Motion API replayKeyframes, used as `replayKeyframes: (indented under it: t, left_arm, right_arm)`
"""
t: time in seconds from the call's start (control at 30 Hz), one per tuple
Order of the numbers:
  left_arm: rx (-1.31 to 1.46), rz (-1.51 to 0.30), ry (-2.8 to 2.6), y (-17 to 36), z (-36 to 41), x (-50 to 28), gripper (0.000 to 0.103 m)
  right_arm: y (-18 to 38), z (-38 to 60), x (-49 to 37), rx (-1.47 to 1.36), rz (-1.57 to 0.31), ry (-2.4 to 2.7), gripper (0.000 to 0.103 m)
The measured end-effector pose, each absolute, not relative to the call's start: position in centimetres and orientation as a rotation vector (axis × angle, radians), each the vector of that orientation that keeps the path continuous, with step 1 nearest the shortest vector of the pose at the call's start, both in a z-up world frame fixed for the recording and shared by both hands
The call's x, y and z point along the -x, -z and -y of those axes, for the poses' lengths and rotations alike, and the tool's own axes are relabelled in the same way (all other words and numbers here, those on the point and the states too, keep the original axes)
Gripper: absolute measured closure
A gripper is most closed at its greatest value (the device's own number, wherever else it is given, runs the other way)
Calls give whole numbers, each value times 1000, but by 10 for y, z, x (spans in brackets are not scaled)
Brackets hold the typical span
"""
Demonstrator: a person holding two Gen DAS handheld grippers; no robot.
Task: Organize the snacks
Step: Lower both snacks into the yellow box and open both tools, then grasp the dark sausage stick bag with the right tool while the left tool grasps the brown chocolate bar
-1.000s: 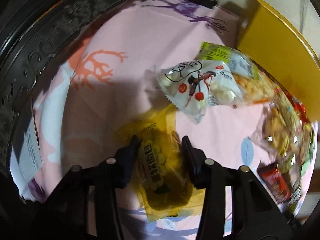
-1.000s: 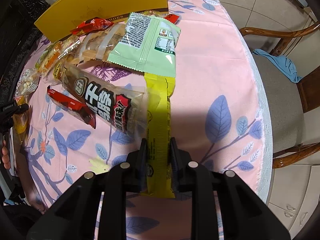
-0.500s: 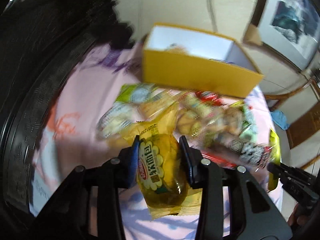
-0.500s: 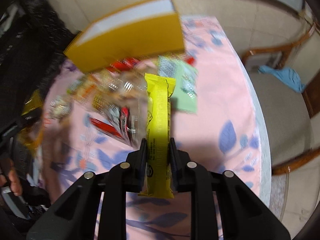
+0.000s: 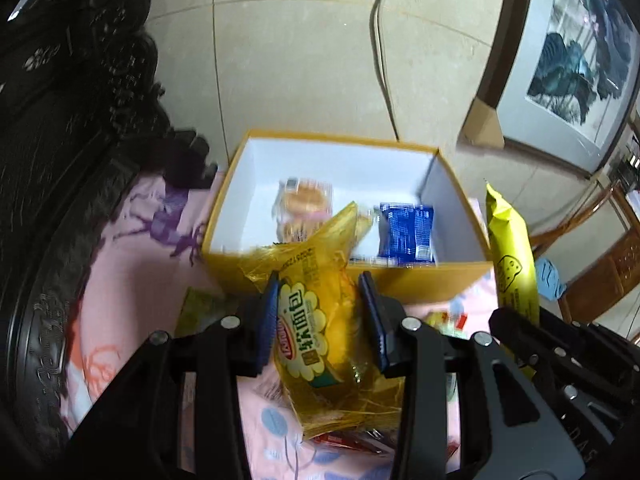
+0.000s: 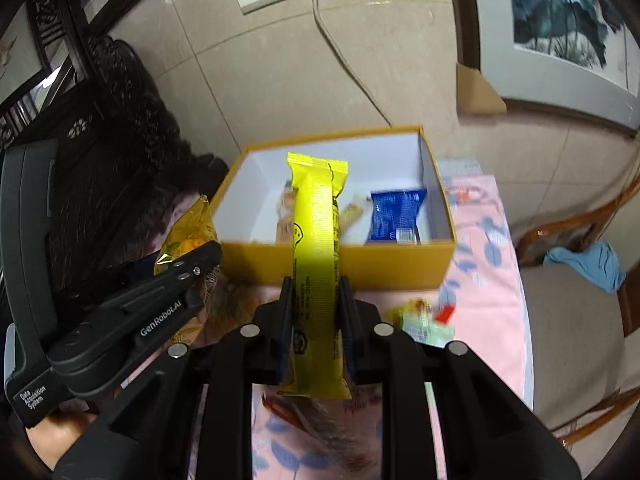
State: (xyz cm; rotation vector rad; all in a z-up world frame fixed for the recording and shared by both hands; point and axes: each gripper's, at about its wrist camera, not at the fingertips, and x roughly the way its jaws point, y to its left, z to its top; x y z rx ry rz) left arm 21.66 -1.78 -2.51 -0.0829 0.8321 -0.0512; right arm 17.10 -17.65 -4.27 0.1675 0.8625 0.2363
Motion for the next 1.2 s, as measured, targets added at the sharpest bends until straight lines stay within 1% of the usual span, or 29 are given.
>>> replayKeyframes:
  t: [0.1,0.3,0.47,0.5,0.53,0.57,0.6,0.63,0.73,0.83,1.0,1.1,1.2]
  left_arm:
    - [96,-824,50,20,11,-228,64]
    - [104,-851,48,31,7,-255,64]
    - [98,-858,54,28,5,-297,64]
    - [92,-873,65,26,5,-312,62]
    - [92,-882,69,25,5,-322,54]
    - [88,-901,67,21,4,-339,20]
    - [66,-908,21,17,2,-351,2]
    - [48,-898,-19,14,-1,-358,2]
    - [37,-868,-39,6,-16,-364,2]
    - [49,-908,-50,22,-32,-347,2]
    - [86,-978,-91,75,-55,-279,2]
    - [190,-1043,-142,111,-77,-227,2]
    - [285,-1119,-159,137,-93,-185,2]
  right_arm:
    - [41,175,-186,-172,-858,-238,81]
    - [49,171,-207,-173,-876,-238,82]
    - [42,166,-243,-158,-858,-226,82]
    - [38,165,-250,-156,-846,-223,81]
    - [32,165,-263,-154,-824,-215,81]
    - [28,166,-274,-152,-810,-203,70]
    - [25,168,-286,-152,-808,-194,50]
    - [22,172,-300,-152,-818,-158,43]
    - [18,185,-308,-167,-835,-139,41]
    - [30,196,-288,-172,-871,-183,41]
    - [94,181,-216,-91,-1061,-403,41]
    - [146,160,-164,-16,-1183,-507,41]
    - [167,151,-150,15,-1199,-532,41]
